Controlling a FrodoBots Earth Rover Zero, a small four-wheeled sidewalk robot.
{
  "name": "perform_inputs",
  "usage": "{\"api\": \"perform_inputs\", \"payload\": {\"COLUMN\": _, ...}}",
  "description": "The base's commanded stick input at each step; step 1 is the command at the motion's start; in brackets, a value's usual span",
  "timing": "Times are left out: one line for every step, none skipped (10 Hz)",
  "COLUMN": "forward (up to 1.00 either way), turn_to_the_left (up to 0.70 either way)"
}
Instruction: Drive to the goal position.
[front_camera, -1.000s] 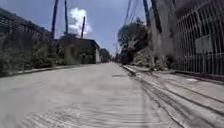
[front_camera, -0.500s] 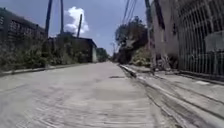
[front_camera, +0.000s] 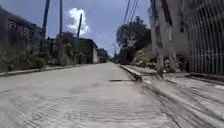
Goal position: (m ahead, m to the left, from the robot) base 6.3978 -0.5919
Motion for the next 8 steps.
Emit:
{"api": "perform_inputs", "payload": {"forward": 1.00, "turn_to_the_left": 0.00}}
{"api": "perform_inputs", "payload": {"forward": 1.00, "turn_to_the_left": -0.07}}
{"api": "perform_inputs", "payload": {"forward": 1.00, "turn_to_the_left": -0.31}}
{"api": "perform_inputs", "payload": {"forward": 1.00, "turn_to_the_left": -0.39}}
{"api": "perform_inputs", "payload": {"forward": 1.00, "turn_to_the_left": -0.38}}
{"api": "perform_inputs", "payload": {"forward": 1.00, "turn_to_the_left": 0.00}}
{"api": "perform_inputs", "payload": {"forward": 1.00, "turn_to_the_left": 0.00}}
{"api": "perform_inputs", "payload": {"forward": 1.00, "turn_to_the_left": 0.00}}
